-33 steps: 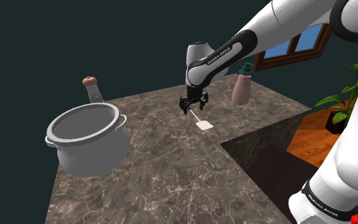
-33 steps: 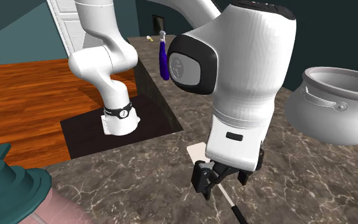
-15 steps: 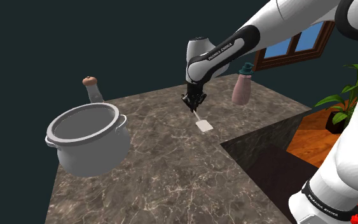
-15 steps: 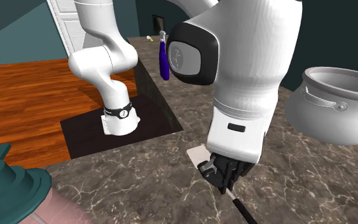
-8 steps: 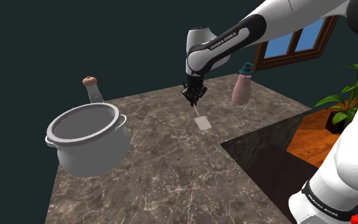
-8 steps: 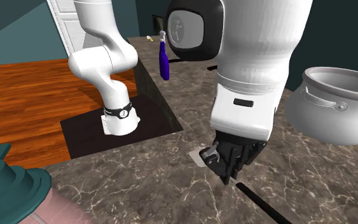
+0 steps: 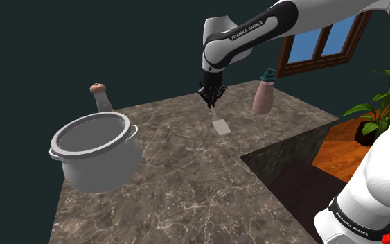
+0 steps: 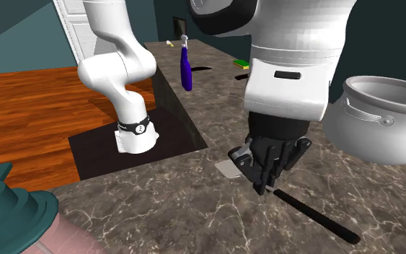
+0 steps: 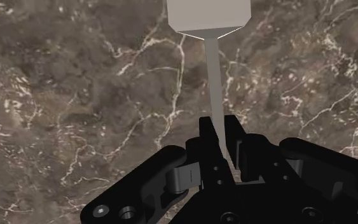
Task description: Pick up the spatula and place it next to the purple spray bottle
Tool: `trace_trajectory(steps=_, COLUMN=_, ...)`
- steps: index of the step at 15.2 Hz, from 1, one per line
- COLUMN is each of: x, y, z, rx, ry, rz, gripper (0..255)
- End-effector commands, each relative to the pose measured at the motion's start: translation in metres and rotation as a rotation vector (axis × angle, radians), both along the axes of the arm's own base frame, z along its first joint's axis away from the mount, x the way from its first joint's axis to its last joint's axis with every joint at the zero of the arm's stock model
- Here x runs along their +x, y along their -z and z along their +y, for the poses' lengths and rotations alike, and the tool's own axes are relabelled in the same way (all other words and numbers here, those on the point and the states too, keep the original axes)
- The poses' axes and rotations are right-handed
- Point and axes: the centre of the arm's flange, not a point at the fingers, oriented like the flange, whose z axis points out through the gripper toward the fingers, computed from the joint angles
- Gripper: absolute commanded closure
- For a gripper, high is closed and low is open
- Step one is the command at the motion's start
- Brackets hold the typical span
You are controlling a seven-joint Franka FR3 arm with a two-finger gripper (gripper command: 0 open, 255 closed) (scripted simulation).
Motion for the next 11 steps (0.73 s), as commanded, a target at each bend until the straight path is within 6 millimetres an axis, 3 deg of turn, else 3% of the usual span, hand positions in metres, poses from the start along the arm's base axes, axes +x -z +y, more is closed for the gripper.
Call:
trace_trajectory(steps=1, x=0.0, y=-0.011, z=0.0, rx=0.0, ry=0.0, rz=0.0, gripper=255)
trace_trajectory(steps=11, x=0.0, y=-0.064, z=0.0, rx=0.0, ry=0.0, rz=0.0, gripper=255)
